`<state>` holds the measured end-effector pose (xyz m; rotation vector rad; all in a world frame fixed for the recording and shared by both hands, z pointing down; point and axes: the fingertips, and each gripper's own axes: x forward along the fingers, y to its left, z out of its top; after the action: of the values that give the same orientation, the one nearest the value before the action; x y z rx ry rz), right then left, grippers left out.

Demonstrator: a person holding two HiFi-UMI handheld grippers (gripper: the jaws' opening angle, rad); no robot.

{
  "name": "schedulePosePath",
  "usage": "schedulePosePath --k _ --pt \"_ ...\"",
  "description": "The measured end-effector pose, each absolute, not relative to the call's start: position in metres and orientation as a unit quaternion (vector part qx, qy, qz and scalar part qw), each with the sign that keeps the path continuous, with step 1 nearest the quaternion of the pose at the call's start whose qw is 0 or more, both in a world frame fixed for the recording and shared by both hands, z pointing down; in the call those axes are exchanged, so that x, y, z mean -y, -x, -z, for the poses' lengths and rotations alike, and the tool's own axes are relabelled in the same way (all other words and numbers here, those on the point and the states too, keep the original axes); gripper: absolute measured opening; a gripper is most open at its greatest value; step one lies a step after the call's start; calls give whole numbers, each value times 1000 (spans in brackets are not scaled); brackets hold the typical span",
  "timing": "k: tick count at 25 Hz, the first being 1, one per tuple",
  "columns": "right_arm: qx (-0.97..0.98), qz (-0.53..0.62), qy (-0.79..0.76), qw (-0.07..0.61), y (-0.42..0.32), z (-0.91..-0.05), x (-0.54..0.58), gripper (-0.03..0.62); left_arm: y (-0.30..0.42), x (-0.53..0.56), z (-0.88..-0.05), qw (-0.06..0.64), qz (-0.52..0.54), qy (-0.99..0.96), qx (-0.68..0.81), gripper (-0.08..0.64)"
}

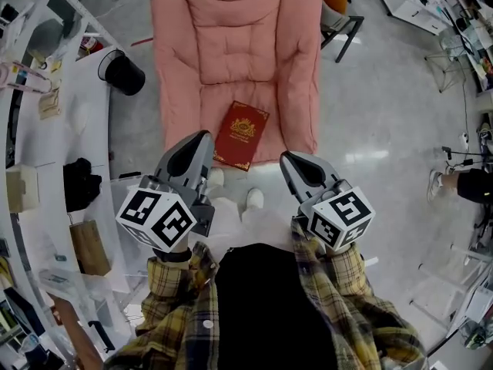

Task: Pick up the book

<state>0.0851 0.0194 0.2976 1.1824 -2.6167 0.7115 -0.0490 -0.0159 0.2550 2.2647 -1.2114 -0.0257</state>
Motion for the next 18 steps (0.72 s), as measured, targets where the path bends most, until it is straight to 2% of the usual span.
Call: schedulePosePath --k 18 --pt "820 -282 -490 94 -2 -319 74 18 100 130 -273 298 -41 -896 326 3"
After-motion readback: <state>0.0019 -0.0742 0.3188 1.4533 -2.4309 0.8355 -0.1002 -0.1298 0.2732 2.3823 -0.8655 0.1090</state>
